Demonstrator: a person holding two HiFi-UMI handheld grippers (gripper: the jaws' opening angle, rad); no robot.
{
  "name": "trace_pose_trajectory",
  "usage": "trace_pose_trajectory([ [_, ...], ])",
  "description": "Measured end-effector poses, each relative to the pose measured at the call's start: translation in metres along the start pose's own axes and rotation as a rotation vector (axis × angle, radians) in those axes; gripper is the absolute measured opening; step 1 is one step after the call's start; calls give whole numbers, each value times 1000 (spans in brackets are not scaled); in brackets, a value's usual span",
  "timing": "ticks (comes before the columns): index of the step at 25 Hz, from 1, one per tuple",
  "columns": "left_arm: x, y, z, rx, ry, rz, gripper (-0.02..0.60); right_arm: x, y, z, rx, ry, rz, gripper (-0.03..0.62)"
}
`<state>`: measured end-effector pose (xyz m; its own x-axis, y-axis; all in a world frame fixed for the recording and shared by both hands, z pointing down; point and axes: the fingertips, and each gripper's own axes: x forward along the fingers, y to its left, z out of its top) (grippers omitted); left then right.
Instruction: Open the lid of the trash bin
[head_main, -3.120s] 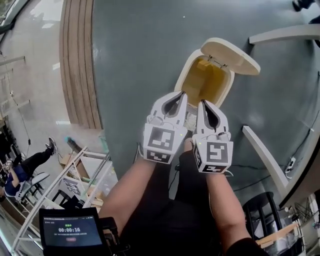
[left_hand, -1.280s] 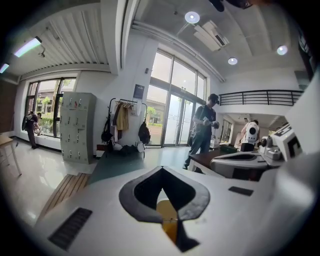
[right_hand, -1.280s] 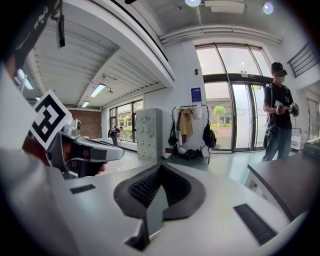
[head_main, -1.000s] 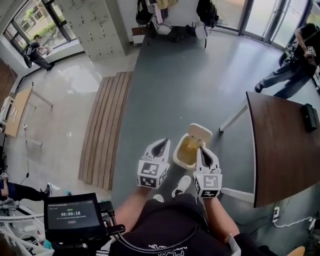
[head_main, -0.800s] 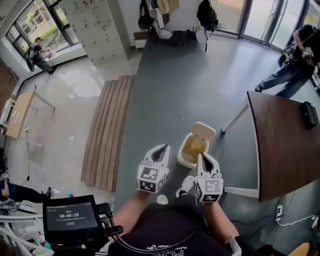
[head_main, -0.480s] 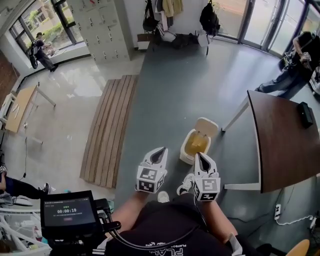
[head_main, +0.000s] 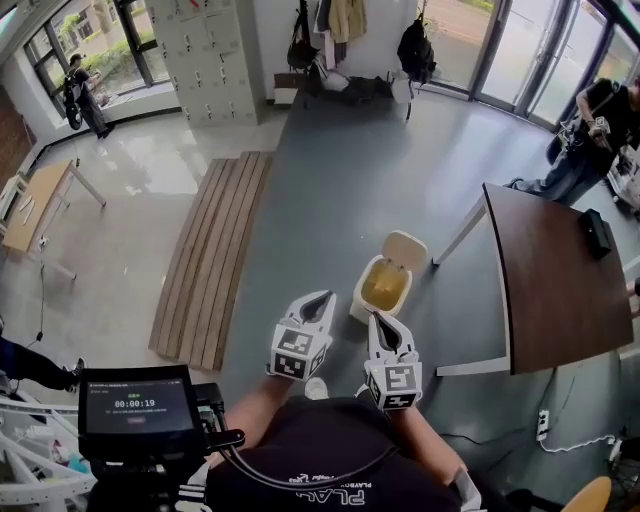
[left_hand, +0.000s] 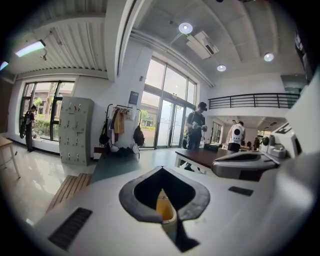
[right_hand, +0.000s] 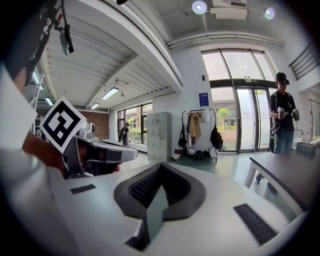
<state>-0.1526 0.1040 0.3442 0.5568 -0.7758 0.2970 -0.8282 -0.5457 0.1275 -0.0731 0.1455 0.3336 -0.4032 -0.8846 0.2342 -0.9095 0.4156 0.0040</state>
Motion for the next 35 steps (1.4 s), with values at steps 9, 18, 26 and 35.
trace_pose_trajectory([
  [9, 6, -43, 13, 39, -31, 23, -2, -20, -36, 4, -16, -32, 7, -2],
  [18, 11, -62, 20, 26, -36, 51, -2, -42, -77, 17, -56, -57, -73, -2],
  [26, 15, -59, 10, 45, -9, 77, -2, -48, -87, 14, -38, -55, -103, -2],
  [35, 31, -68, 16, 22, -21, 63, -2, -50, -109, 17, 7, -76, -111, -2],
])
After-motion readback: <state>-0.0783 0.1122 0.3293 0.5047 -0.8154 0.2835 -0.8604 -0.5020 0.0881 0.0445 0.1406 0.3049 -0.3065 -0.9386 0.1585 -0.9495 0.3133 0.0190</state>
